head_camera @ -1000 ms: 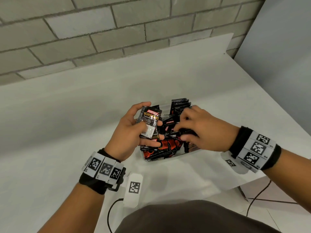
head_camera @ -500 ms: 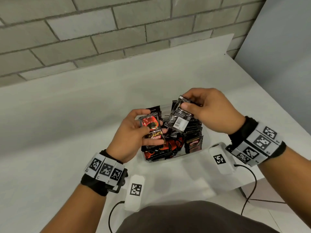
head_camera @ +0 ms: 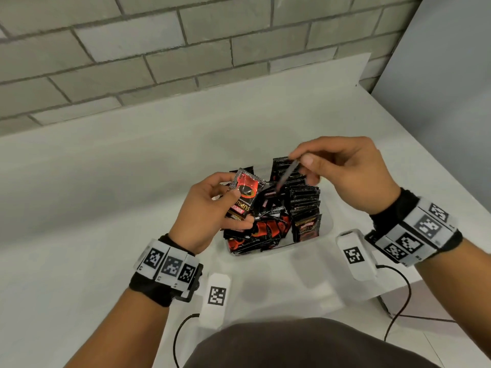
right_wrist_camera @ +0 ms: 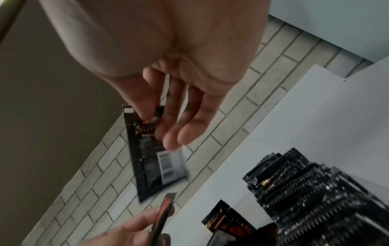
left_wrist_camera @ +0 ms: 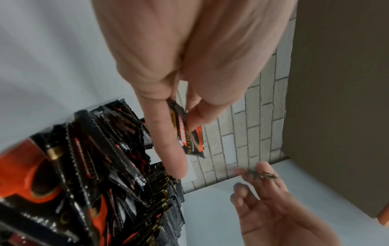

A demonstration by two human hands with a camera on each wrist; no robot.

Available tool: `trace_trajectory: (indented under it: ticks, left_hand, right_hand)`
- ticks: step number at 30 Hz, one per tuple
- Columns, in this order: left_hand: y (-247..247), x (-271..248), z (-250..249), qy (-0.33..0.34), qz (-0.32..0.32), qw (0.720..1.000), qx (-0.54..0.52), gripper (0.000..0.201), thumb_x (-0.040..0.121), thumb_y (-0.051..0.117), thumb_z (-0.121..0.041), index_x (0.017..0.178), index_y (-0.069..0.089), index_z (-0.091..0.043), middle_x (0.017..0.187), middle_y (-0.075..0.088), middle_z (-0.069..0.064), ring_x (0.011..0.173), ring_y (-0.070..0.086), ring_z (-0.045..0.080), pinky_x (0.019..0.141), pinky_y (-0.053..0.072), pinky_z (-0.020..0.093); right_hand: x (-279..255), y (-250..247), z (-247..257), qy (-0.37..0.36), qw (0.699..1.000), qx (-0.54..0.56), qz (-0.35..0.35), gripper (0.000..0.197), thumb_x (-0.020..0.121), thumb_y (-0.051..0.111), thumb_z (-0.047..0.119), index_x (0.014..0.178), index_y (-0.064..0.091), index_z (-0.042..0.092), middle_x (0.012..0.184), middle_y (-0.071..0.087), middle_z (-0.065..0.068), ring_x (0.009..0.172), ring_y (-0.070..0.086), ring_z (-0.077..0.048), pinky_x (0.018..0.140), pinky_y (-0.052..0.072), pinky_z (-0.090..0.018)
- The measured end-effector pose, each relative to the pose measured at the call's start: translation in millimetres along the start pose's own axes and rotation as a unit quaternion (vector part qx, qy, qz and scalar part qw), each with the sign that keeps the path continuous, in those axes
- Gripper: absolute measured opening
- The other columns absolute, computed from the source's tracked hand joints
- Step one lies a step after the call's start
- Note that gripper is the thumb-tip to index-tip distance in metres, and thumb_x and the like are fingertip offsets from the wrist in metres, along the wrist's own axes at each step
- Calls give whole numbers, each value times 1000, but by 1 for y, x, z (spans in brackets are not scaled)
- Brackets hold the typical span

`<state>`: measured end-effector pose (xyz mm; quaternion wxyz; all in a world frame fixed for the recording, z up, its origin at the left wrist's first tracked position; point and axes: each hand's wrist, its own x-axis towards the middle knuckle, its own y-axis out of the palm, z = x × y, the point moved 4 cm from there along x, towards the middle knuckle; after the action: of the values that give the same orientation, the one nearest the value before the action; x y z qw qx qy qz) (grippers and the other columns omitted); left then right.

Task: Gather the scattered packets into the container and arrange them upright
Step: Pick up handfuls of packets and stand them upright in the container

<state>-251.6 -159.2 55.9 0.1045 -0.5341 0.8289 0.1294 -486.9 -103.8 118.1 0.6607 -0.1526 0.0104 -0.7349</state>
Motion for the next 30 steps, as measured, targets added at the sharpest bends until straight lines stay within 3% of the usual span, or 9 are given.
trace_trajectory:
  ticks: [3,5,8,13,15,18,22,25,30]
  left_hand:
    - [-1,1,-2,13,-11,999,36,40,94,65,7,116,70,-25,106,57,13,75,77,40,74,65,38]
    - [-1,1,-4,29,-14,997,63,48,90,69,8,122,69,-28,107,62,15,76,77,39,71,65,35]
    - [-6,3,-6,55,-41,993,100,45,88,76,2,125,65,-21,98,72,20,69,75,28,60,61,29]
    - [-10,7,-7,94,-91,987,89,22,83,81,-2,99,71,-15,79,77,-4,70,69,8,65,53,19]
    - [-10,6,-7,102,-92,988,72,15,89,76,-2,99,73,-13,82,75,-6,75,71,10,69,59,28]
    - [-5,4,-8,91,-66,991,72,15,98,66,-6,108,70,-17,90,70,-5,75,70,23,69,64,50]
    - [6,-1,-13,110,-5,985,131,35,99,65,-8,127,57,-29,107,70,8,79,75,25,66,63,41]
    - [15,-3,-13,110,17,984,138,43,95,71,-10,130,52,-25,99,76,5,77,76,32,69,64,47]
    - [23,-6,-10,81,13,995,66,19,103,59,-16,121,63,-16,97,80,3,86,78,24,70,65,43]
  right_hand:
    - [-4,-1,-5,5,999,51,5,19,91,62,14,98,76,4,98,75,-17,85,68,-43,79,58,-42]
    - [-6,1,-6,15,1000,15,-12,15,89,72,19,92,78,6,90,77,-14,82,71,-37,78,58,-38]
    - [-6,7,-10,41,999,7,-9,10,82,78,1,90,72,0,84,73,-17,73,74,-30,76,60,-37]
    - [-2,7,-14,65,997,46,10,42,88,66,-12,119,51,11,86,47,-32,69,72,-41,66,60,-41]
    - [-2,7,-12,60,998,19,13,50,88,66,-11,128,51,14,74,41,-28,67,71,-34,62,58,-36]
    - [0,8,-11,51,997,-20,49,37,92,62,-8,121,62,15,89,72,-7,81,71,-19,73,55,-26]
    - [-2,22,-7,44,987,-100,121,32,99,56,2,121,66,23,116,71,12,112,65,-10,100,50,-30]
    - [-4,29,-9,52,983,-132,114,31,98,59,9,119,68,29,115,71,14,110,66,-8,99,53,-36]
    - [-1,26,-18,65,982,-167,67,28,94,66,16,118,70,29,107,72,11,101,68,-10,92,56,-43]
